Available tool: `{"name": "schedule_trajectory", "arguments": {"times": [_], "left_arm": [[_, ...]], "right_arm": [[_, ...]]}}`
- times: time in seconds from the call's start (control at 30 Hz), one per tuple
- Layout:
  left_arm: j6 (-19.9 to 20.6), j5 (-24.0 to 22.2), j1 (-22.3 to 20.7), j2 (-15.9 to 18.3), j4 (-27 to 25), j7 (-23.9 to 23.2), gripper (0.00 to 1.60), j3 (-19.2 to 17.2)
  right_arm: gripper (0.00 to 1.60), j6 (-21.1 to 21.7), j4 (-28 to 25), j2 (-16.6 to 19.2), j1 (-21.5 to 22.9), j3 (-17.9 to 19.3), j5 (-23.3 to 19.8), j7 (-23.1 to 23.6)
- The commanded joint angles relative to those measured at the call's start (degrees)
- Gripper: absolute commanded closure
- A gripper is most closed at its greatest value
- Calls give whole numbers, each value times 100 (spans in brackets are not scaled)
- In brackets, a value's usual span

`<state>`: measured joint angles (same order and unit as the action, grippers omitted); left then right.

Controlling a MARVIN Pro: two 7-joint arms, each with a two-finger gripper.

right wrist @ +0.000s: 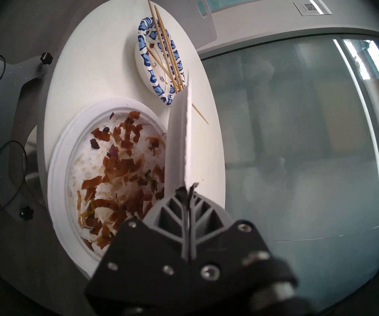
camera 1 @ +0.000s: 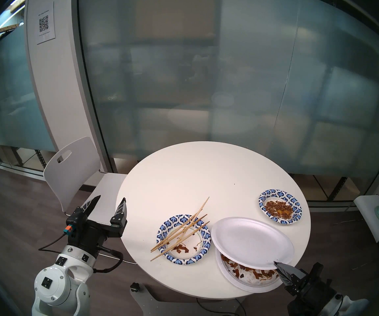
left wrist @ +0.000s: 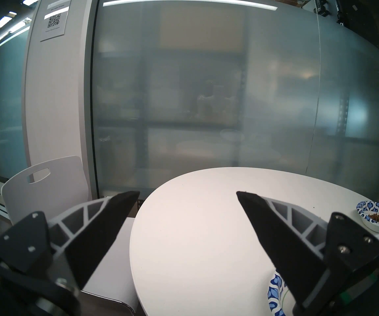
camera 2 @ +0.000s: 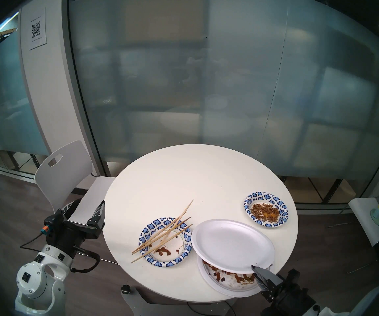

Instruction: Stack the plates into one stack

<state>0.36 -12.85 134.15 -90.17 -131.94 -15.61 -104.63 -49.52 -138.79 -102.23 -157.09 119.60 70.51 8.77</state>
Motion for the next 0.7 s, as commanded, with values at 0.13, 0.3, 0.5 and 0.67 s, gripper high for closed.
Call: {"name": "schedule_trajectory", "arguments": {"times": [0.13,0.3,0.5,0.67], "left_arm": [[-15,13,-1,15,-122,-14,0,6],[-14,13,0,15,-124,-14,0,6],[-13,14,1,15,-126,-13,0,6],[-12,15,2,15,-127,-13,0,6]], "right_arm": [[160,-18,-121,-394,-285,-125,499,-501],[160,16,-121,-455,-316,-192,671,-508],[160,46,-121,-543,-388,-225,777,-458],[160,100,-121,-604,-438,-285,803,-297]]}}
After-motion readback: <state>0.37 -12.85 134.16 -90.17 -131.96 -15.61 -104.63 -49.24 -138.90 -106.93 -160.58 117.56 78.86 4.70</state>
